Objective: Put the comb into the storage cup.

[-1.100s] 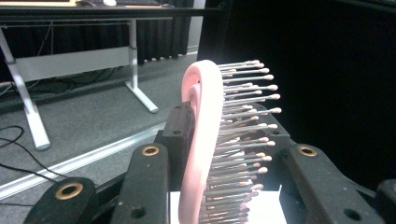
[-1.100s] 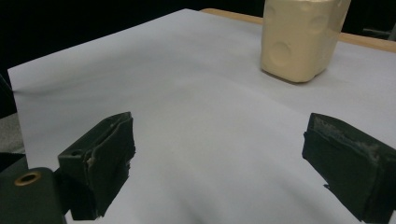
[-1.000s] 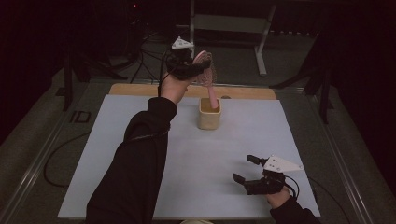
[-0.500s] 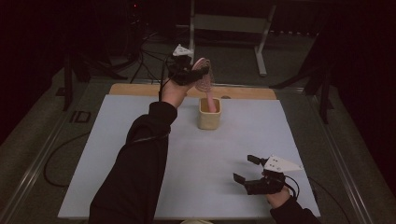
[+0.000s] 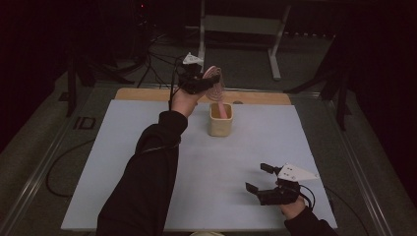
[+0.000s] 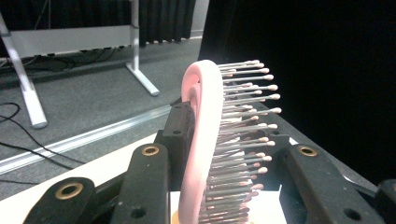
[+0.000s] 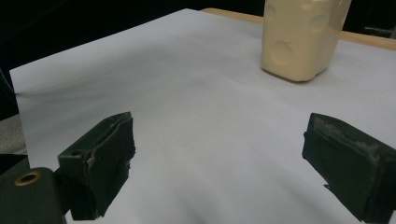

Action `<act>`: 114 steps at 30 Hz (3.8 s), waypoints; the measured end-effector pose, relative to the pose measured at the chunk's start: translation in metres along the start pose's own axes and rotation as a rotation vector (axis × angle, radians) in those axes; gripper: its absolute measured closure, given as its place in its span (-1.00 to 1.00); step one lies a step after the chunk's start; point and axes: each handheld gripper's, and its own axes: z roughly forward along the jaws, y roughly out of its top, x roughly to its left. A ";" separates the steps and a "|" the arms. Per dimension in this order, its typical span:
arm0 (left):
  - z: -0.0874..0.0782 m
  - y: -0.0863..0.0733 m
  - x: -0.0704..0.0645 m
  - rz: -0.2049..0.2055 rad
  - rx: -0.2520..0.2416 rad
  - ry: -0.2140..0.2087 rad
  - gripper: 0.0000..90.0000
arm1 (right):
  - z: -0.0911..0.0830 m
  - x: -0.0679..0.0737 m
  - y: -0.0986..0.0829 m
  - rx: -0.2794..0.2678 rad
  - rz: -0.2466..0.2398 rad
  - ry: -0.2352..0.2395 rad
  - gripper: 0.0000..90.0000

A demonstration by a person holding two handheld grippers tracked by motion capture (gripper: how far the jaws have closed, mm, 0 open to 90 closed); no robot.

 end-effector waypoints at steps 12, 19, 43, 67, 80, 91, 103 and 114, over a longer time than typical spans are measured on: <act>0.010 -0.015 0.010 -0.042 0.006 -0.003 0.46 | 0.000 -0.001 -0.001 -0.001 0.005 -0.002 -0.80; 0.016 -0.022 0.013 -0.053 0.012 -0.012 0.46 | 0.000 -0.001 -0.001 -0.001 0.006 0.000 -0.80; 0.029 -0.042 0.027 -0.104 0.032 -0.042 0.45 | 0.001 -0.002 -0.001 0.008 0.006 -0.004 -0.80; 0.032 -0.047 0.038 -0.124 0.059 -0.037 0.24 | 0.002 -0.002 -0.002 0.008 0.013 0.002 -0.80; 0.028 -0.040 0.027 -0.081 0.104 0.019 -0.74 | 0.002 -0.002 -0.002 0.010 0.016 -0.002 -0.80; 0.012 -0.038 0.025 -0.048 0.112 -0.050 -1.00 | 0.002 -0.003 -0.002 0.008 0.016 -0.010 -0.80; -0.004 -0.046 0.022 -0.005 0.118 -0.105 -1.00 | 0.002 -0.002 -0.001 0.008 0.013 -0.018 -0.80; -0.021 -0.054 0.019 0.018 0.112 -0.163 -1.00 | 0.002 -0.002 -0.001 0.010 0.009 -0.019 -0.80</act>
